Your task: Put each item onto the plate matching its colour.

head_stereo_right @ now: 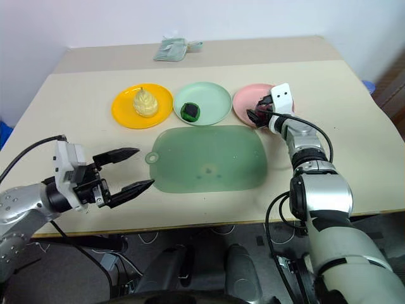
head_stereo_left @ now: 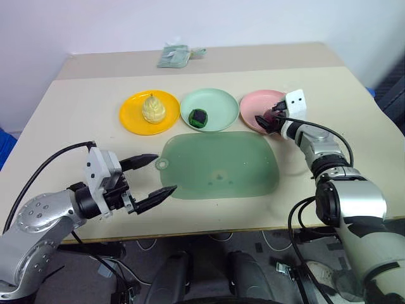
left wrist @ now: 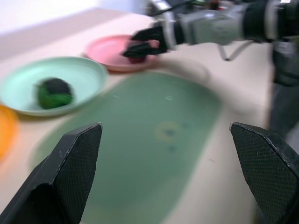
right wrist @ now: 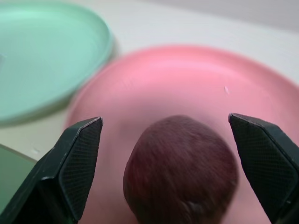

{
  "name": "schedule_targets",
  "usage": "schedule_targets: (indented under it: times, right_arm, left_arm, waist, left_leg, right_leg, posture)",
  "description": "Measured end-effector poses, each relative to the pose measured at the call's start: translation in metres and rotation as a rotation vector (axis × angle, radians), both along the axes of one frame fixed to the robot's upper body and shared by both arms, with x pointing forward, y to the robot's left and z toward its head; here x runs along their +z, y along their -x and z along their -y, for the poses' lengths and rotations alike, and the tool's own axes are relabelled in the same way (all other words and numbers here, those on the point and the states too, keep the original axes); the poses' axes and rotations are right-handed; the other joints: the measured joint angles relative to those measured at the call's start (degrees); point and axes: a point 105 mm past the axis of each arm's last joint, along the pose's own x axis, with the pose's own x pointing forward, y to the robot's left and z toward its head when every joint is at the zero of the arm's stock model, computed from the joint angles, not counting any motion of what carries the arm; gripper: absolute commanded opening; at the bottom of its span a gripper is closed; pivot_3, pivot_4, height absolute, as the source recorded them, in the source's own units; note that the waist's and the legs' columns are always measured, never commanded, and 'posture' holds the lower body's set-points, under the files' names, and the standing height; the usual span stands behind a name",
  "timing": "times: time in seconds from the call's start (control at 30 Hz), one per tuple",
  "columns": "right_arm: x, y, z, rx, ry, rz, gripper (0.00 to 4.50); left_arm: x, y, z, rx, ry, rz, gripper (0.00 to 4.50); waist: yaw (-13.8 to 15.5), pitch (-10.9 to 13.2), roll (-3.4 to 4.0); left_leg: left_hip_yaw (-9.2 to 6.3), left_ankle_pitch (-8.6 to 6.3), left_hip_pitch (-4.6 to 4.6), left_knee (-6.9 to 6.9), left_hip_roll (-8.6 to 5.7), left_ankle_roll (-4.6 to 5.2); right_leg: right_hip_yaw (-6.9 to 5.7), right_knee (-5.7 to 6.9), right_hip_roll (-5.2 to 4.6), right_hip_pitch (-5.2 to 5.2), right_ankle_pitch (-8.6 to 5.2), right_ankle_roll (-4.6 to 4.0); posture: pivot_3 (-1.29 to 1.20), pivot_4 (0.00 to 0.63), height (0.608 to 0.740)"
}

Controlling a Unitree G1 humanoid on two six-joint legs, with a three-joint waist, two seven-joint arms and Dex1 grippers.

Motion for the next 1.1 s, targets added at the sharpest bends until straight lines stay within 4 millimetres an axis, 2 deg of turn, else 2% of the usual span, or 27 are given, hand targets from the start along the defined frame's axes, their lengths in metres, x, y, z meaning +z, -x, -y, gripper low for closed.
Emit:
schedule_targets:
  times: [0.07, 0.1, 0.17, 0.2, 0.3, 0.37, 0.43, 0.5, 0.6, 0.73, 0.87, 1.1]
  right_arm:
    - [0.022, 0.007, 0.005, 0.073, -0.001, 0.088, 4.39]
    - [0.035, 0.016, 0.011, 0.111, 0.009, 0.162, 4.39]
    - [0.042, 0.036, 0.019, 0.144, 0.012, 0.224, 4.39]
    - [0.037, 0.054, 0.022, 0.161, 0.006, 0.237, 4.39]
    - [-0.002, 0.101, 0.022, 0.191, -0.03, 0.127, 4.39]
    - [-0.017, 0.131, 0.02, 0.194, -0.034, 0.07, 4.39]
    - [-0.015, 0.156, 0.022, 0.191, -0.016, 0.054, 4.39]
    - [-0.005, 0.177, 0.028, 0.173, 0.01, 0.06, 4.39]
    - [0.003, 0.193, 0.034, 0.152, 0.013, 0.054, 4.39]
    - [0.001, 0.204, 0.042, 0.121, 0.001, 0.028, 4.39]
    - [0.002, 0.208, 0.048, 0.095, -0.007, 0.028, 4.39]
    - [0.005, 0.206, 0.044, 0.093, -0.013, 0.034, 4.39]
  left_arm:
    - [-0.001, -0.005, -0.001, 0.037, 0.014, 0.035, 4.5]
    - [-0.003, -0.008, -0.003, 0.062, 0.018, 0.048, 4.5]
    - [-0.008, -0.014, -0.007, 0.098, 0.025, 0.042, 4.5]
    - [-0.01, -0.016, -0.008, 0.111, 0.031, 0.043, 4.5]
    - [-0.015, -0.02, -0.012, 0.125, 0.026, 0.038, 4.5]
    - [-0.016, -0.02, -0.013, 0.125, 0.022, 0.046, 4.5]
    - [-0.018, -0.022, -0.017, 0.14, 0.023, 0.046, 4.5]
    - [-0.02, -0.023, -0.021, 0.157, 0.025, 0.036, 4.5]
    - [-0.024, -0.025, -0.026, 0.182, 0.032, 0.021, 4.5]
    - [-0.025, -0.025, -0.027, 0.186, 0.034, 0.013, 4.5]
    - [-0.027, -0.024, -0.027, 0.183, 0.034, -0.002, 4.5]
    - [-0.033, -0.021, -0.027, 0.179, 0.035, -0.03, 4.5]
  waist:
    - [0.17, 0.02, 0.04]
    - [0.46, 0.0, 0.01]
    - [0.63, -0.03, -0.01]
    - [0.92, -0.06, -0.06]
    - [1.35, -0.02, 0.11]
    - [1.45, -0.02, 0.22]
    - [1.43, -0.05, 0.27]
    - [1.6, -0.06, 0.25]
    - [1.73, -0.11, 0.13]
    - [1.82, -0.11, 0.1]
    - [1.81, -0.12, 0.09]
    - [1.8, -0.11, 0.08]
  left_leg:
    - [0.0, -0.01, 0.0, 0.0, 0.0, 0.01]
    - [-0.12, -0.05, 0.0, -0.04, 0.01, 0.07]
    - [-0.19, -0.06, 0.0, -0.04, 0.02, 0.1]
    - [-0.28, -0.07, 0.0, -0.07, 0.03, 0.1]
    - [-0.18, -0.05, 0.0, -0.04, 0.04, 0.07]
    - [-0.13, -0.05, 0.05, 0.01, 0.05, 0.08]
    - [-0.12, -0.05, 0.12, 0.04, 0.06, 0.08]
    - [-0.13, -0.05, 0.14, 0.05, 0.06, 0.08]
    - [-0.13, -0.05, 0.15, 0.06, 0.08, 0.08]
    - [-0.13, -0.05, 0.14, 0.06, 0.07, 0.09]
    - [-0.13, -0.05, 0.15, 0.06, 0.08, 0.09]
    - [-0.14, -0.05, 0.14, 0.05, 0.08, 0.09]
  right_leg:
    - [0.0, 0.01, 0.0, 0.0, 0.0, 0.0]
    - [-0.04, -0.04, 0.01, 0.06, 0.0, 0.0]
    - [-0.06, -0.01, 0.02, 0.06, -0.01, 0.0]
    - [-0.06, -0.04, -0.04, 0.1, -0.01, -0.01]
    - [0.07, 0.01, -0.05, 0.04, -0.02, -0.02]
    - [0.14, 0.04, -0.07, 0.06, -0.02, -0.05]
    - [0.14, 0.03, -0.07, 0.12, -0.1, -0.2]
    - [0.14, 0.0, -0.07, 0.18, -0.11, -0.21]
    - [0.12, -0.03, -0.06, 0.21, -0.11, -0.21]
    - [0.11, -0.05, -0.08, 0.22, -0.11, -0.21]
    - [0.1, -0.05, -0.08, 0.22, -0.11, -0.22]
    - [0.1, -0.06, -0.09, 0.22, -0.11, -0.22]
  posture:
    - [0.0, 0.15, 0.74]
    - [0.0, 0.15, 0.74]
    - [0.0, 0.15, 0.74]
    - [0.0, 0.15, 0.74]
    - [0.0, 0.15, 0.74]
    - [0.0, 0.15, 0.74]
    - [0.0, 0.15, 0.74]
    - [0.0, 0.15, 0.74]
    - [0.0, 0.15, 0.74]
    - [0.0, 0.15, 0.74]
    - [0.0, 0.15, 0.74]
    - [0.0, 0.15, 0.74]
